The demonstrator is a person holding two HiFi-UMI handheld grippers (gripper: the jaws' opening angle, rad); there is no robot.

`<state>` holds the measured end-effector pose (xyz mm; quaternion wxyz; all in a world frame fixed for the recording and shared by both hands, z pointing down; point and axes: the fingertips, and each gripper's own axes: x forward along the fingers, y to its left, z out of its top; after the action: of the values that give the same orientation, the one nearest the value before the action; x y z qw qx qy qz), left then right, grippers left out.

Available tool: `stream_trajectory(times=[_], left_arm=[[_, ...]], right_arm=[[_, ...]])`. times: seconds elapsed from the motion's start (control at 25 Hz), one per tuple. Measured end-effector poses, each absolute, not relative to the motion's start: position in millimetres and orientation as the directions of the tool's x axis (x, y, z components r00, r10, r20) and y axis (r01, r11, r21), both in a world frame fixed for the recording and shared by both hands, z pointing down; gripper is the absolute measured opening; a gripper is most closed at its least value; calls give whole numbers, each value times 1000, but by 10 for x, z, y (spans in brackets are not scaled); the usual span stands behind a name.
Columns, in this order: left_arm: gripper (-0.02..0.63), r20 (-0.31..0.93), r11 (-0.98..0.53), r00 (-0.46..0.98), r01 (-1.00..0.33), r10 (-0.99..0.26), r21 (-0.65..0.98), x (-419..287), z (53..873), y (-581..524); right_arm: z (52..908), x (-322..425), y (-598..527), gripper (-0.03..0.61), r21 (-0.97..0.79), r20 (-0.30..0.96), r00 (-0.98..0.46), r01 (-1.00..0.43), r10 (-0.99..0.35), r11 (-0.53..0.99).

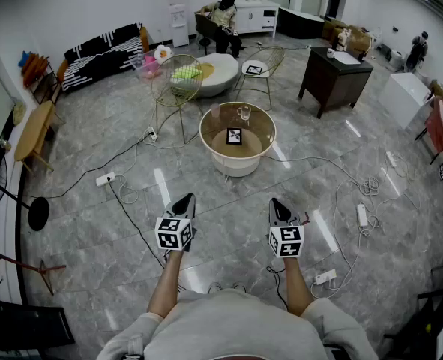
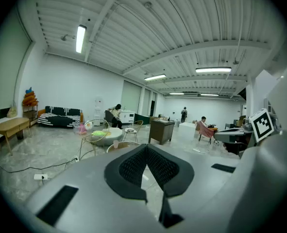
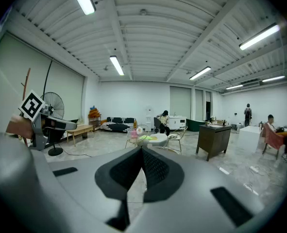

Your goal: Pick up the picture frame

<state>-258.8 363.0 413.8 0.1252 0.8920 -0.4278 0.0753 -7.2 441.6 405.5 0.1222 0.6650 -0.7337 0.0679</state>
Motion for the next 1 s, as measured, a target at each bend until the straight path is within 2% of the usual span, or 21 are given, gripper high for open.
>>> stream_trajectory(times=[0.52, 0.56, 0.6, 0.64, 0.68, 0.72, 1.0], left_arm=[[19, 234, -628, 648, -761, -724, 163, -2451, 4175, 3774], [44, 232, -642, 664, -747, -711, 173, -2412, 4181, 3792], [122, 233, -656, 681, -732, -694, 185, -2368, 4195, 3815], [190, 235, -668, 695, -718, -679, 196, -2325, 4210, 3841], [215, 234, -676, 707, -707, -668, 205, -2288, 4221, 3867], [225, 231, -682, 713, -701, -662, 211, -2258, 4225, 3892], [225, 242, -694, 720, -693, -651, 194, -2115, 4252, 4031]], right_arm=[[4066, -115, 4512, 2, 54, 248, -130, -987, -960, 148], [4058, -126, 4515, 3, 47, 241, -143, -986, -960, 159], [4057, -143, 4520, 24, 38, 236, -159, -984, -959, 173], [4060, -164, 4528, 112, 28, 232, -179, -981, -956, 191], [4065, -182, 4538, 207, 20, 228, -198, -978, -953, 207], [4073, -191, 4550, 242, 17, 226, -209, -976, -952, 218], [4137, -116, 4649, 232, 27, 241, -201, -976, -949, 214]])
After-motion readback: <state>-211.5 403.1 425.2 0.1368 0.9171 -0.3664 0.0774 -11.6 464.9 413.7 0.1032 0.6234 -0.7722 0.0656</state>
